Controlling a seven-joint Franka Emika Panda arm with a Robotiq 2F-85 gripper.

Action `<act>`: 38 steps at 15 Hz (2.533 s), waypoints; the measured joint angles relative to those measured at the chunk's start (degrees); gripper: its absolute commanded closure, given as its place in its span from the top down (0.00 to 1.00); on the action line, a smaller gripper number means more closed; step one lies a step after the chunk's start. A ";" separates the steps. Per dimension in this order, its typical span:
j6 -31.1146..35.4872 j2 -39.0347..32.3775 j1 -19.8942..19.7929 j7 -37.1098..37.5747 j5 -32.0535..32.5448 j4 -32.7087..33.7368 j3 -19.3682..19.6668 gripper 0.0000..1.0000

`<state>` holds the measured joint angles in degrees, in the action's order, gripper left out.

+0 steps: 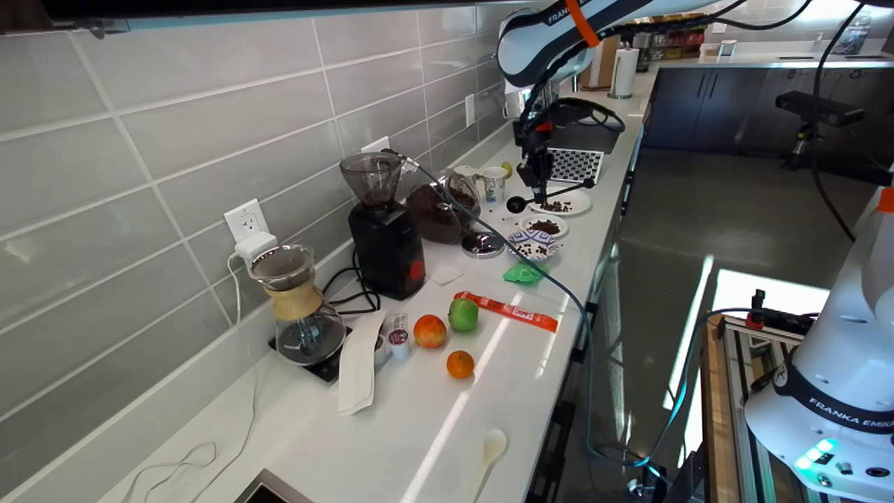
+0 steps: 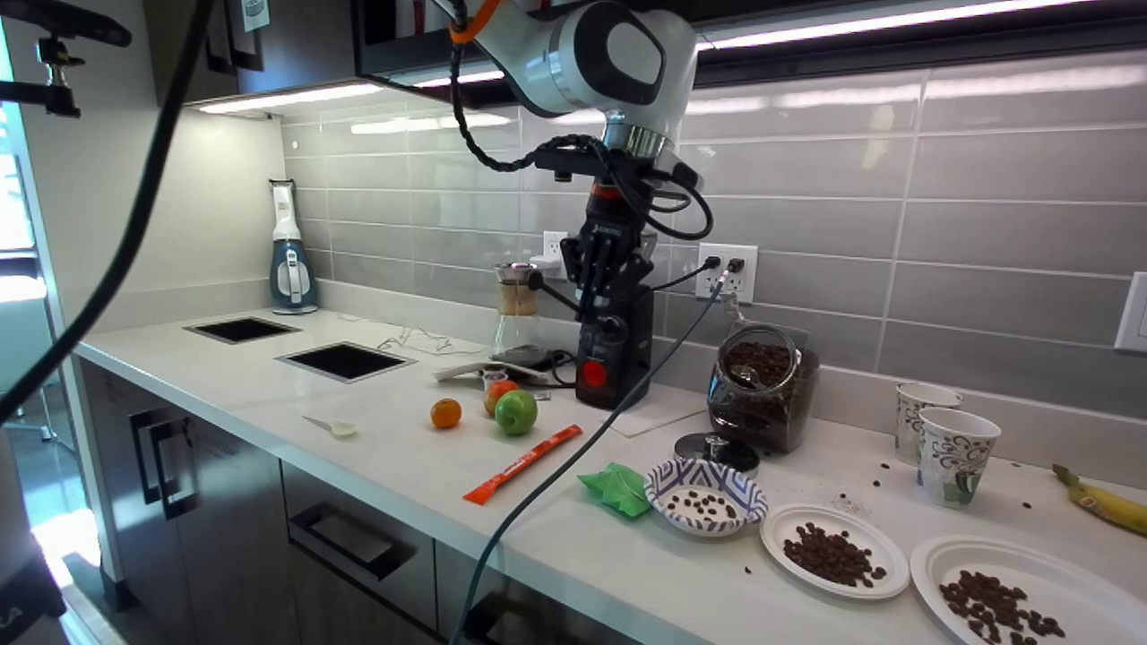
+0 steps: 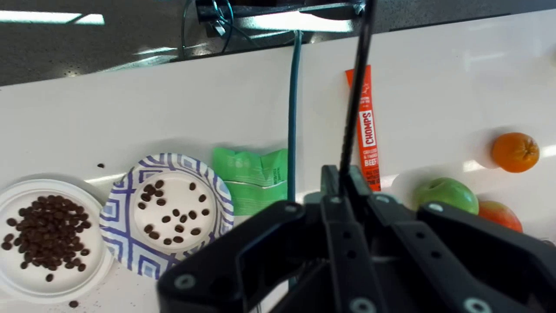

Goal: Use the black spoon to place some coffee beans from the glass container on the white plate on the left.

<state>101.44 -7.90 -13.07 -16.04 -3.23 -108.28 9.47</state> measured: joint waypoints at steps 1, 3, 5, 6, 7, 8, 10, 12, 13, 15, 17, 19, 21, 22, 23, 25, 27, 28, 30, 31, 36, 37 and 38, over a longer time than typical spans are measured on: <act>0.45 0.85 -0.12 0.72 0.62 -0.29 0.55 0.01; 4.23 2.07 -0.20 3.59 2.77 -0.75 1.68 0.01; 9.15 2.30 -0.35 6.85 4.84 -0.87 2.72 0.01; 11.58 2.08 -0.44 8.05 5.65 -0.87 3.13 0.01; 13.79 1.59 -0.50 8.43 6.21 -0.79 3.38 0.01; 15.58 0.89 -0.55 8.45 6.54 -0.60 3.43 0.01; 18.52 -1.34 -0.49 8.04 7.23 0.32 3.23 0.01; 22.21 -4.38 -0.35 7.30 8.61 1.67 2.86 0.01; 24.07 -6.09 -0.34 6.31 8.76 2.49 2.65 0.01; 27.16 -9.54 -0.41 3.74 8.76 4.44 2.29 0.06; 29.23 -12.58 -0.51 2.41 8.68 6.47 2.00 0.06; 29.49 -13.93 -0.63 2.10 8.68 7.72 1.86 0.06; 29.49 -14.08 -0.70 1.97 8.68 8.08 1.85 0.01; 29.49 -14.08 -0.72 1.91 8.68 8.19 1.85 0.01; 29.49 -14.07 -0.72 1.91 8.68 8.24 1.84 0.01; 29.23 -14.56 -0.80 2.17 8.66 9.04 1.84 0.01; 27.33 -16.43 -1.29 1.92 8.10 11.53 1.52 0.01; 25.80 -17.83 -1.80 1.40 7.58 13.40 1.11 0.01; 23.28 -20.82 -2.98 0.00 6.02 17.37 0.21 0.01; 21.97 -22.24 -3.66 -0.80 5.19 19.44 -0.28 0.01; 18.61 -28.22 -6.51 -2.82 1.80 28.51 -2.05 0.01; 18.20 -29.23 -7.07 -3.32 1.14 30.06 -2.49 0.01; 17.94 -30.24 -7.57 -3.57 0.59 31.51 -2.94 0.01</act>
<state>119.38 -38.14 -20.64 -19.61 -2.64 -76.77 6.53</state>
